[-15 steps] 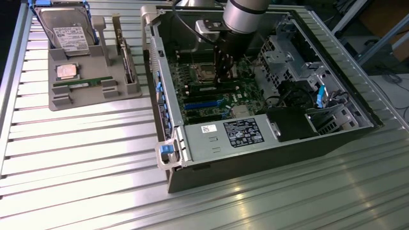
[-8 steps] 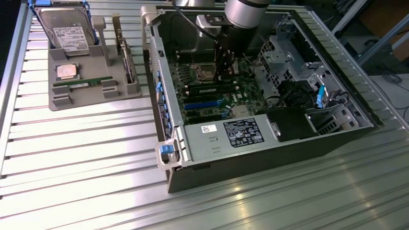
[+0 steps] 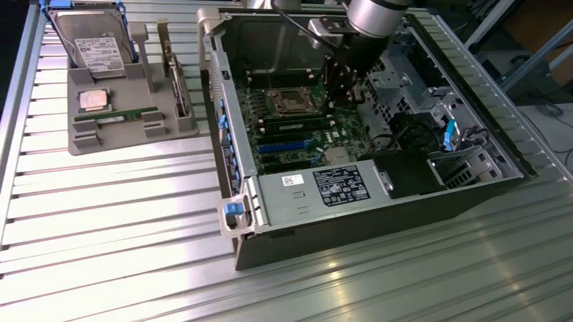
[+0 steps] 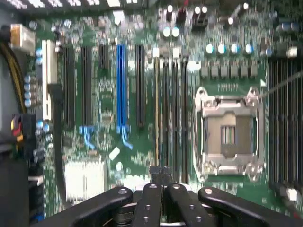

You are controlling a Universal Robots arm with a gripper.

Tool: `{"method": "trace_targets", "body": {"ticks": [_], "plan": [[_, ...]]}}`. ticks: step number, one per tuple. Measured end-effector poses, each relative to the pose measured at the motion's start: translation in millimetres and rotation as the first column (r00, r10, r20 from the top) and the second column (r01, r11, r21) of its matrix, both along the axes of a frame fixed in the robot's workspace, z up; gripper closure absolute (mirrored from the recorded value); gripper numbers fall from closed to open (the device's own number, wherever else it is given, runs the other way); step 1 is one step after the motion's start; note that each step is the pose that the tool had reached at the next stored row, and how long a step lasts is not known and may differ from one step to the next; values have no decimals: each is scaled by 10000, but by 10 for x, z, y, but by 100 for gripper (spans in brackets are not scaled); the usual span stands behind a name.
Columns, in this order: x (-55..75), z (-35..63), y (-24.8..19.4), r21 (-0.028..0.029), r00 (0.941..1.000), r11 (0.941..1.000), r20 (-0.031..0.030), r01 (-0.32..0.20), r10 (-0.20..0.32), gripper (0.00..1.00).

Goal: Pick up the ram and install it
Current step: 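Insert the ram into the slot, then press down the ram until it locks into place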

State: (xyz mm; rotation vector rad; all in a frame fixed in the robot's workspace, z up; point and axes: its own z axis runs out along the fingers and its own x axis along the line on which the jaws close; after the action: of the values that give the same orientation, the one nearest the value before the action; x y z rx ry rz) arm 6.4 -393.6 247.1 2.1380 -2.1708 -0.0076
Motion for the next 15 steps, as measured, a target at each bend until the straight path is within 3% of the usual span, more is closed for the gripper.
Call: {"method": "trace_targets", "body": {"ticks": [3, 4, 9, 15], "plan": [[358, -1, 0, -8, 10000, 10000, -60, 0, 0, 89], [436, 74, 0, -11, 10000, 10000, -59, -1, 1, 89], [467, 392, 0, -20, 10000, 10000, -60, -1, 1, 89], [437, 367, 0, -16, 10000, 10000, -60, -2, 2, 89]]}}
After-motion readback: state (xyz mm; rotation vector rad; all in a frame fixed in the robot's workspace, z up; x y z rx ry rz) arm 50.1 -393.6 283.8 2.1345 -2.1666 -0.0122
